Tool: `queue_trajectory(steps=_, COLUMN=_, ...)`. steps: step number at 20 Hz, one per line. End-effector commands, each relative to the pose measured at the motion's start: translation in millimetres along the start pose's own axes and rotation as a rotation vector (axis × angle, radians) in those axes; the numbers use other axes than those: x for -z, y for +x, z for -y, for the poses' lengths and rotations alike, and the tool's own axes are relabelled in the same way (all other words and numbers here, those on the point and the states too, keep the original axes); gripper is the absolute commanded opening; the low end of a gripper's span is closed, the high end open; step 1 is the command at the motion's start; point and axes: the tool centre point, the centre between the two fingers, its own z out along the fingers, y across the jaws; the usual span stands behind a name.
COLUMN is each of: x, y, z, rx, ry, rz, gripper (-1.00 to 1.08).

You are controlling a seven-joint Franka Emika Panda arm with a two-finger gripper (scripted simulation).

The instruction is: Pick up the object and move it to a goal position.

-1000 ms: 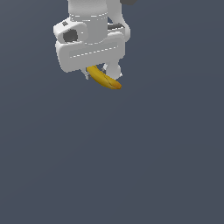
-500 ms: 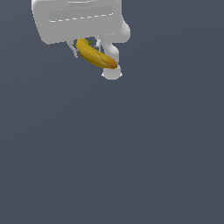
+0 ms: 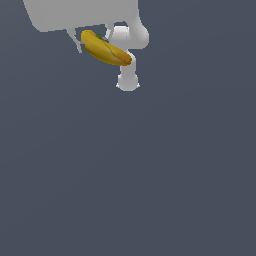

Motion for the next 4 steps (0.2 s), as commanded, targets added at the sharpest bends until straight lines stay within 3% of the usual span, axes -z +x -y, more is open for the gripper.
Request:
queue_trajectory(steps=1, x=4.1, y=0.4, z=-0.9, rx=0.000, ry=-0.001, rz=-0.001, gripper=-1.00)
queue_trajectory(steps=4, x=4.9, y=0.7, z=-1.2, rx=0.000, ry=-0.001, rz=-0.001, gripper=-1.00)
